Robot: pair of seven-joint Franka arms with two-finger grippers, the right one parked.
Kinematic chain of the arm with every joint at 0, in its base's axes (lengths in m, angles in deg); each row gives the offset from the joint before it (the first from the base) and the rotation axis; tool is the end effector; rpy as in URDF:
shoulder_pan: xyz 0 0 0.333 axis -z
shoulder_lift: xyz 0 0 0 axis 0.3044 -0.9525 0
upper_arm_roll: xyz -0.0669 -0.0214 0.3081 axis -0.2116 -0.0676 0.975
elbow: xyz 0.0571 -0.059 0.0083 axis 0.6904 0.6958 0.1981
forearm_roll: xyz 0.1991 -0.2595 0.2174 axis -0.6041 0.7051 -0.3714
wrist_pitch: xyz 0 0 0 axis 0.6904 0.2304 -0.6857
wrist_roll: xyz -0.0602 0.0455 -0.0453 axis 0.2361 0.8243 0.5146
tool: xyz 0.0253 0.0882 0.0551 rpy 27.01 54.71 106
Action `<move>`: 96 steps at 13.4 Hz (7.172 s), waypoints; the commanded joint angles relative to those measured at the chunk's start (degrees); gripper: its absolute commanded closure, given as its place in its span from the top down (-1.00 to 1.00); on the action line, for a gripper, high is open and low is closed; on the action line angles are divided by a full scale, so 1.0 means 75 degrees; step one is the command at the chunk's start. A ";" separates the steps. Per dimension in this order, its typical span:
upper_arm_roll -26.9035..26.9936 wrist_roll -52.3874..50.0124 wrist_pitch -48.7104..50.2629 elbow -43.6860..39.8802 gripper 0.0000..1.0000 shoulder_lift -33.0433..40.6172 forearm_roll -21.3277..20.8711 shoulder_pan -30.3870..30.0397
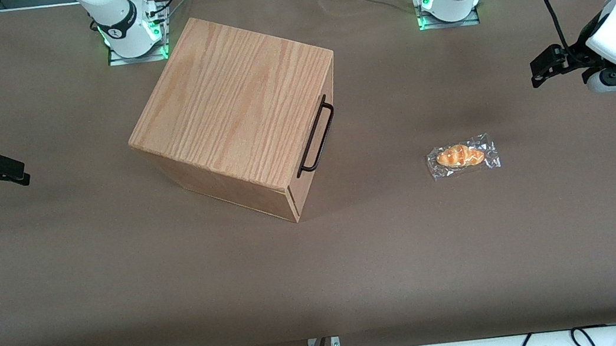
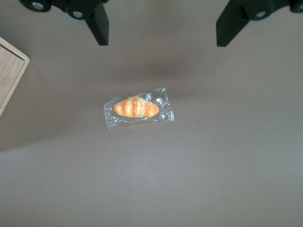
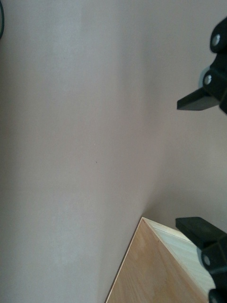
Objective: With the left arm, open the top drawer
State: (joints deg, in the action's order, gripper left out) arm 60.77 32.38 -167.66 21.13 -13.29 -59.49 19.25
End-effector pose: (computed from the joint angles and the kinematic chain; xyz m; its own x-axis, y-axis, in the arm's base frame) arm 0.5554 -0.0381 0.5838 0.9983 -0.0159 -0.0566 -0.0156 -0.9999 0.0050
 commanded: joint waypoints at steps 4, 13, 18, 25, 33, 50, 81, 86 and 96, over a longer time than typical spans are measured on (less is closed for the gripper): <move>-0.0019 0.0131 0.0147 -0.0165 1.00 -0.0009 -0.0129 -0.0017; -0.0019 0.0131 0.0218 -0.0165 1.00 -0.0033 -0.0117 -0.0016; -0.0019 0.0131 0.0230 -0.0165 1.00 -0.0033 -0.0117 -0.0016; -0.0042 0.0154 0.0497 -0.0165 1.00 -0.0033 -0.0082 0.0053; -0.0617 -0.0021 0.0769 -0.1157 1.00 -0.1447 0.0539 0.1386; -0.0652 -0.0128 -0.2067 -0.2544 1.00 -0.4028 0.1535 0.3452; -0.0570 0.0752 -0.2103 -0.2344 1.00 -0.4650 0.1465 0.3102; -0.0558 0.0740 -0.1764 -0.2356 1.00 -0.4580 0.1465 0.2668; -0.0558 0.0775 -0.1364 -0.2426 1.00 -0.4428 0.1453 0.2152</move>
State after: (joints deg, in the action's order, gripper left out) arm 56.50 36.97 -179.17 3.77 -47.07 -46.62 36.29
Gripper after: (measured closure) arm 0.000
